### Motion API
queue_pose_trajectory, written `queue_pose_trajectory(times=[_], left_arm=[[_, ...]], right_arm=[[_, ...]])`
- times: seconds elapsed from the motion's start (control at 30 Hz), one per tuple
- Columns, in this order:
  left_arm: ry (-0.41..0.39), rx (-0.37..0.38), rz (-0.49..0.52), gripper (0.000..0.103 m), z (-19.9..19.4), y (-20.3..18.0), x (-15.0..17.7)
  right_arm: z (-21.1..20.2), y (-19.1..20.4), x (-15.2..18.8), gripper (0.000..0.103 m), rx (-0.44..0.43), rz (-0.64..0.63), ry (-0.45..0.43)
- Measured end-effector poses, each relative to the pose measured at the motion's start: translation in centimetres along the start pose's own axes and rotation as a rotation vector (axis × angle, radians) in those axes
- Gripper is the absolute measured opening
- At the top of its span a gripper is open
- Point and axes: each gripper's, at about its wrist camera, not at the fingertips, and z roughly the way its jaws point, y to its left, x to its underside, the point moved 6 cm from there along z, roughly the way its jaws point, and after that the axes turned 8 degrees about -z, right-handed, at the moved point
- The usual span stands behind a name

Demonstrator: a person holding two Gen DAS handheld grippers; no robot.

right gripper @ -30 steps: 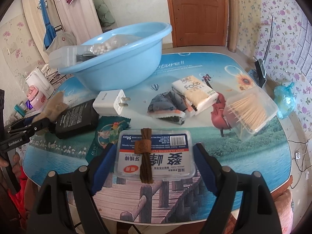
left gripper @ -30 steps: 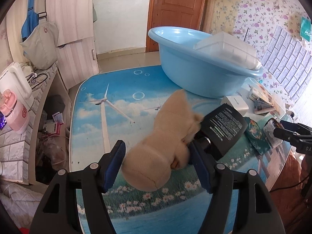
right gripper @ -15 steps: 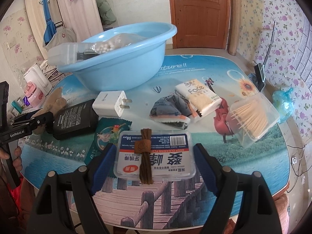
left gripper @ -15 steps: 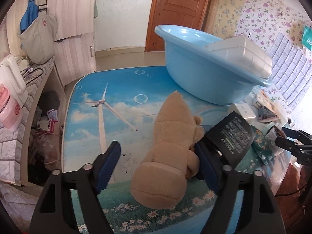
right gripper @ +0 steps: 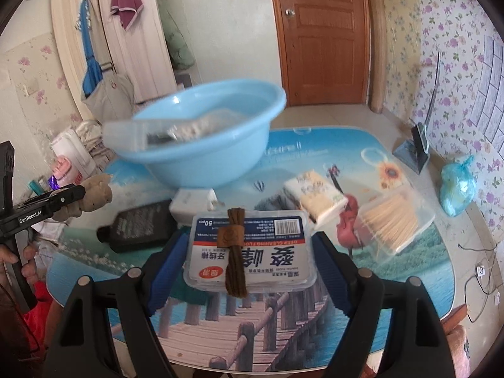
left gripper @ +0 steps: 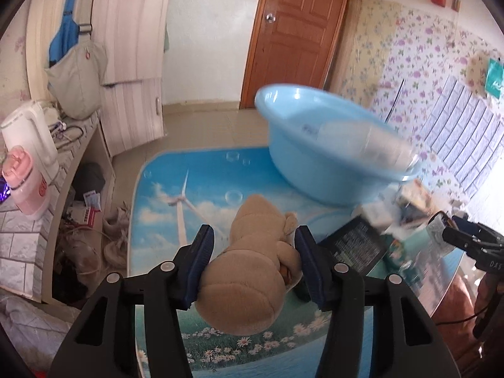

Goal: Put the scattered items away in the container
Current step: 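Carry the plush toy in the left gripper while the right carries the white tied pack over the basin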

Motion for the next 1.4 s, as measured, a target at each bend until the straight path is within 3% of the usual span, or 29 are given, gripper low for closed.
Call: queue_pose_trajectory(times=[0.4,0.73,1.13,1.4], left_arm=[[-0.162,0.017,0.055,0.053,-5.3,-3.4,-4.1],[-0.189,0.077,0.050,0.053,-5.6,-5.2,-8.5],[-0.113,0.120,0.116,0.053,-0.5,-8.2,-11.9],[-0.031,0.122,0.155,0.054,4.2,-9.0,-12.2]], right_arm=[[-1.9,0.7,-2.9,0.080,-0.032,-0.017,-0.091],[-1.4,1.1,-7.1,0.080,-0.068,-0.014,-0.127],[2.4,1.0,-12.1,0.080,-0.109,-0.024,-0.115],[5.8,1.9,-13.1,0.080,-0.148,-0.055,-0.053]])
